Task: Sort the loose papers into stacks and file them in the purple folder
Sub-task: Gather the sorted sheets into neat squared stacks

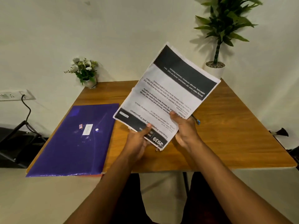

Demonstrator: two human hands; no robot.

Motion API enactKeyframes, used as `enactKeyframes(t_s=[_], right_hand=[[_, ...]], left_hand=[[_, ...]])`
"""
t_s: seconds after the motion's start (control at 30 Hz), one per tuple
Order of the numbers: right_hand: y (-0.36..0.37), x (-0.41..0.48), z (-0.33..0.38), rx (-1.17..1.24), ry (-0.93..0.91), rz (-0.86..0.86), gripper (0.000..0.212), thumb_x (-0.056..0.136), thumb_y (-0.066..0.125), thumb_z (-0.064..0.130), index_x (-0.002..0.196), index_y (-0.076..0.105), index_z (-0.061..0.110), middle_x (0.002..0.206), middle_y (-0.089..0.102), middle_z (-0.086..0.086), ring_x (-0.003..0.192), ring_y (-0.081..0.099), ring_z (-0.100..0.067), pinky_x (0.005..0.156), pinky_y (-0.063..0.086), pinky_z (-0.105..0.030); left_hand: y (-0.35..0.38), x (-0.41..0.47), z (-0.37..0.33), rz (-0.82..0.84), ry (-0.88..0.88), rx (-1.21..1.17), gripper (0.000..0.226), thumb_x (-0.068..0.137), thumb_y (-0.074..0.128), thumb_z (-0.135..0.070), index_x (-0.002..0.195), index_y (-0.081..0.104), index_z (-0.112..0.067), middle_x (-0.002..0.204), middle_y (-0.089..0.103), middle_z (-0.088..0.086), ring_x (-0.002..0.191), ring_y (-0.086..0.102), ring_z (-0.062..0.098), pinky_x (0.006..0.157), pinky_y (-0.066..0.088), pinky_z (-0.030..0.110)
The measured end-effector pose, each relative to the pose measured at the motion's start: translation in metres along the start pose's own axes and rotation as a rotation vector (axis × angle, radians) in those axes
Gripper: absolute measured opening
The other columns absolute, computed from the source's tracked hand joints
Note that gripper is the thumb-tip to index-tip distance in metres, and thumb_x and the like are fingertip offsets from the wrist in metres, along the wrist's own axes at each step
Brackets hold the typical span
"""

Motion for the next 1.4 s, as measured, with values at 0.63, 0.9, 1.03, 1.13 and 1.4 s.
enactKeyframes(t_s=[0.63, 0.9, 1.03, 1.13, 1.4], right_hand=[[0.010, 0.004, 0.066, -0.734, -0.236, 0.146, 0.018, 0.095, 0.070, 0.014, 0.108, 0.070, 0.026, 0.095, 0.071, 0.021, 0.084, 0.070, 0.007, 0.073, 0.056, -0.013], [-0.009, 0.000, 0.030, -0.775, -0.147, 0.145, 0.027, 0.095, 0.070, 0.019, 0.122, 0.066, 0.019, 0.105, 0.071, 0.013, 0.095, 0.068, 0.002, 0.073, 0.055, -0.015], [-0.010, 0.001, 0.025, -0.766, -0.153, 0.142, 0.028, 0.095, 0.069, 0.016, 0.123, 0.066, 0.015, 0.102, 0.069, 0.020, 0.088, 0.068, 0.008, 0.071, 0.054, -0.011], [-0.023, 0.003, 0.004, -0.796, -0.072, 0.113, 0.032, 0.095, 0.069, 0.020, 0.126, 0.064, 0.013, 0.101, 0.069, 0.021, 0.086, 0.069, 0.007, 0.075, 0.058, -0.017], [-0.037, 0.002, -0.004, -0.458, -0.020, -0.002, 0.025, 0.090, 0.073, 0.019, 0.114, 0.066, 0.017, 0.106, 0.077, -0.006, 0.104, 0.073, -0.022, 0.088, 0.060, -0.041]], left_hand=[[0.025, -0.005, -0.114, 0.117, 0.460, 0.611, 0.018, 0.096, 0.067, -0.027, 0.112, 0.073, -0.020, 0.105, 0.077, -0.012, 0.102, 0.073, 0.010, 0.082, 0.056, 0.025], [0.013, -0.012, -0.082, 0.128, 0.406, 0.566, 0.020, 0.097, 0.066, -0.015, 0.114, 0.068, -0.026, 0.109, 0.076, -0.013, 0.104, 0.073, 0.012, 0.084, 0.060, 0.028], [0.010, -0.012, -0.081, 0.123, 0.405, 0.595, 0.022, 0.098, 0.065, -0.014, 0.118, 0.066, -0.024, 0.105, 0.076, -0.016, 0.101, 0.073, 0.008, 0.077, 0.058, 0.022], [0.007, -0.014, -0.069, 0.123, 0.371, 0.641, 0.031, 0.099, 0.062, -0.009, 0.105, 0.057, -0.039, 0.092, 0.072, -0.034, 0.091, 0.070, -0.007, 0.074, 0.056, 0.015], [-0.018, 0.005, -0.063, -0.045, 0.319, 0.259, 0.050, 0.097, 0.068, -0.021, 0.144, 0.050, -0.016, 0.135, 0.066, 0.005, 0.123, 0.064, 0.027, 0.103, 0.051, 0.056]])
Point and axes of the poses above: each hand's wrist, its own x-axis towards the middle knuckle, its own y-axis out of the palm, z = x × y, the point moved 10 cm from there along x, towards the middle knuckle
